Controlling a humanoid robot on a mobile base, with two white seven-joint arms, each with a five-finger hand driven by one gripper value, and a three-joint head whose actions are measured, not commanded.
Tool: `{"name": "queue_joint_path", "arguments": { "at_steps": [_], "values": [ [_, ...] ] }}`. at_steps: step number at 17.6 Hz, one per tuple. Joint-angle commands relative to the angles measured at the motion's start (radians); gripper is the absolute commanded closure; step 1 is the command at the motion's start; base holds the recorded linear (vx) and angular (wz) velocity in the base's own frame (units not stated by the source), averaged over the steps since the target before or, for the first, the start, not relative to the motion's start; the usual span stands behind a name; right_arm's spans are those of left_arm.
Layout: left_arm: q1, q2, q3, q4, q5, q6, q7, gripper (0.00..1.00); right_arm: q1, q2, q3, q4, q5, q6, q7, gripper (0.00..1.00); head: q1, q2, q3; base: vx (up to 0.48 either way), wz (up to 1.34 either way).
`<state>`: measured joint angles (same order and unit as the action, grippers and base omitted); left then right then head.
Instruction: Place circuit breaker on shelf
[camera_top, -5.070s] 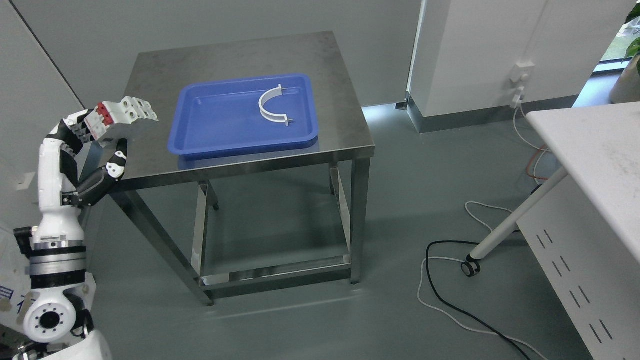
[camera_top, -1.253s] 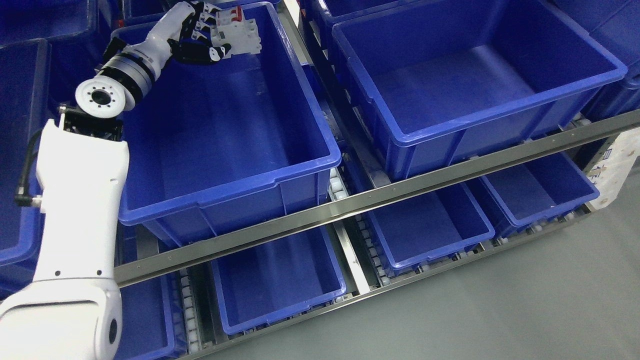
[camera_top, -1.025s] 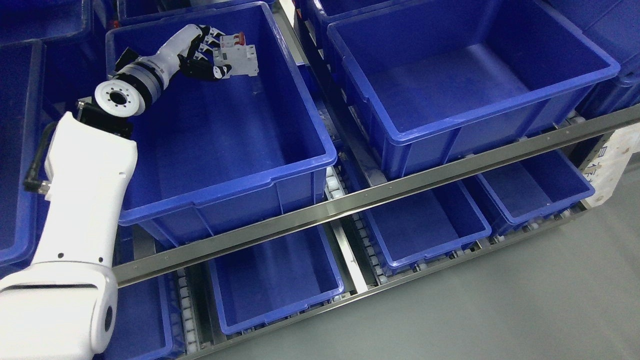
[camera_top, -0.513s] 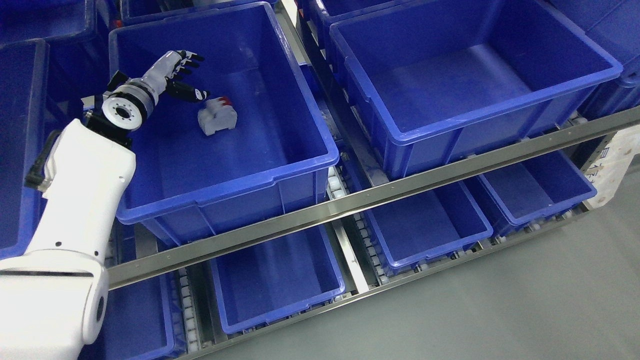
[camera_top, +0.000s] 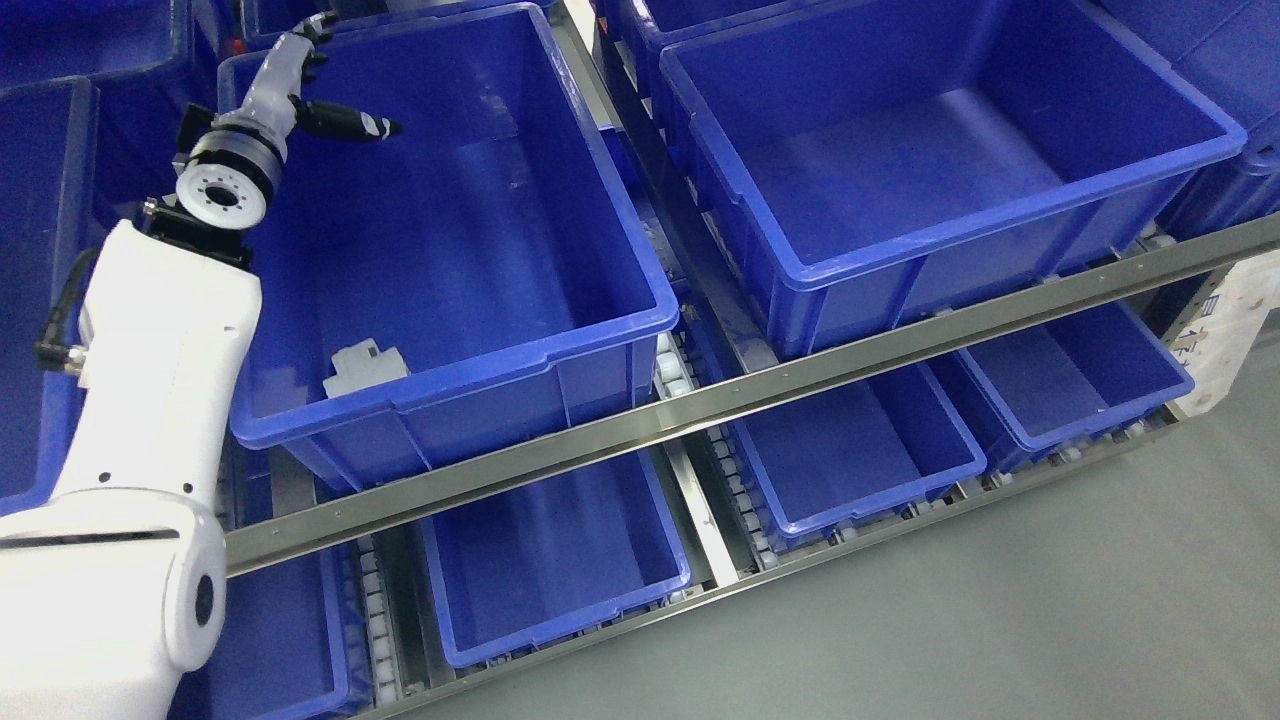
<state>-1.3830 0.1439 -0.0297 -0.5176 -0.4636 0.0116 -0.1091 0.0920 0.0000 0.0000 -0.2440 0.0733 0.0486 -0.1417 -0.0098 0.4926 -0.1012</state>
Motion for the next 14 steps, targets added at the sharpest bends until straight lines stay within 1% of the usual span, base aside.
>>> {"name": "queue_joint_path", "arguments": {
  "at_steps": [1, 2, 4, 5, 7, 8, 11, 14],
  "values": [
    [0.118, -0.126, 0.465, -0.485, 0.080, -0.002, 0.022, 0.00, 0.000, -0.017, 0.020, 0.000, -0.001, 0.031, 0.005, 0.00, 0.0000, 0.000, 0.000, 0.000, 0.00],
    [0.172, -0.126, 0.456, -0.581, 0.094, 0.001, 0.022, 0.00, 0.000, -0.017, 0.020, 0.000, 0.000, 0.031, 0.007, 0.00, 0.0000, 0.000, 0.000, 0.000, 0.00],
    [0.282, -0.126, 0.403, -0.717, 0.124, 0.024, 0.022, 0.00, 0.000, -0.017, 0.020, 0.000, 0.000, 0.031, 0.007, 0.00, 0.0000, 0.000, 0.000, -0.001, -0.01],
    [0.345, -0.126, 0.383, -0.778, 0.128, 0.042, 0.020, 0.00, 0.000, -0.017, 0.020, 0.000, -0.001, 0.031, 0.007, 0.00, 0.0000, 0.000, 0.000, 0.000, 0.00],
    [0.441, -0.126, 0.343, -0.890, 0.143, 0.044, 0.020, 0.00, 0.000, -0.017, 0.020, 0.000, -0.001, 0.031, 0.007, 0.00, 0.0000, 0.000, 0.000, 0.000, 0.00],
    [0.470, -0.126, 0.326, -0.953, 0.149, 0.047, 0.019, 0.00, 0.000, -0.017, 0.020, 0.000, 0.000, 0.031, 0.005, 0.00, 0.0000, 0.000, 0.000, 0.000, 0.00],
    [0.531, -0.126, 0.271, -1.076, 0.155, 0.047, 0.016, 0.00, 0.000, -0.017, 0.020, 0.000, 0.000, 0.031, 0.005, 0.00, 0.0000, 0.000, 0.000, 0.000, 0.00],
    [0.643, -0.126, 0.200, -1.169, 0.158, 0.047, 0.019, 0.00, 0.000, -0.017, 0.020, 0.000, 0.000, 0.031, 0.007, 0.00, 0.0000, 0.000, 0.000, 0.000, 0.00]
  ]
}}
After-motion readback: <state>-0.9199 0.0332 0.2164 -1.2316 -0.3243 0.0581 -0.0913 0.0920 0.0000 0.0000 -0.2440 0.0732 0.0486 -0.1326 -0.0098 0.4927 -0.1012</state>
